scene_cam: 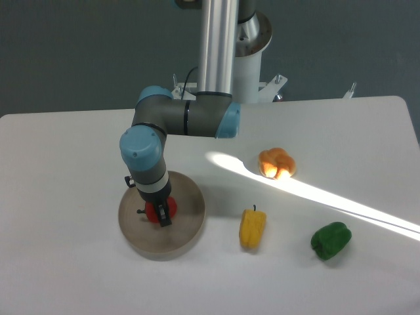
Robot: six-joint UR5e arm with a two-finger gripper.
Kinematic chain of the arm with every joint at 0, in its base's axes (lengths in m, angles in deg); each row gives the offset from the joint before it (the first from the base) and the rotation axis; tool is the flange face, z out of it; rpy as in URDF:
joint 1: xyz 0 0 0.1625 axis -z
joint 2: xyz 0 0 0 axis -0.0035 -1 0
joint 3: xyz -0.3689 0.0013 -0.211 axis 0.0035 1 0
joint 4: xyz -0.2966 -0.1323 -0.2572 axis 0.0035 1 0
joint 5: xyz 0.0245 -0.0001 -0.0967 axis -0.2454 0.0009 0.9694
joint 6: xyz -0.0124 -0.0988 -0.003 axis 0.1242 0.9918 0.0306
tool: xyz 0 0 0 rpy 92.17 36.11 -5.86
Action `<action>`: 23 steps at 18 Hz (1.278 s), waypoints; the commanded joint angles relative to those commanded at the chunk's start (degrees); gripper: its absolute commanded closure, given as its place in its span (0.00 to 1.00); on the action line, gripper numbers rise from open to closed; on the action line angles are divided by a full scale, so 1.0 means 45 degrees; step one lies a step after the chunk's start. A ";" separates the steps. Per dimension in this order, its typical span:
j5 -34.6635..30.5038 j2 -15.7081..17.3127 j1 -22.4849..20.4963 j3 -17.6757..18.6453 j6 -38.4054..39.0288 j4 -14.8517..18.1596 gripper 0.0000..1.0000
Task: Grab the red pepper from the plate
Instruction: 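Lower the gripper onto the red pepper and close on it, then lift the red pepper off the plate and carry it away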
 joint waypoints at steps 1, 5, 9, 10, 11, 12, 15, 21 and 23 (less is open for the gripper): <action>0.0000 0.0039 -0.0078 -0.0058 -0.0136 0.0039 0.41; 0.0000 0.0352 -0.0799 -0.0760 -0.0896 0.0973 0.41; 0.0176 0.0450 -0.1697 -0.1620 -0.2067 0.1932 0.41; 0.0176 0.0450 -0.1912 -0.1795 -0.2477 0.2185 0.41; 0.0176 0.0450 -0.2166 -0.1913 -0.2848 0.2362 0.41; 0.0156 0.0488 -0.2458 -0.2011 -0.3277 0.2441 0.41; 0.0176 0.0587 -0.3182 -0.2226 -0.4372 0.2461 0.41; 0.0195 0.0567 -0.4394 -0.2461 -0.6171 0.2676 0.41; 0.0195 0.0567 -0.4492 -0.2481 -0.6250 0.2696 0.41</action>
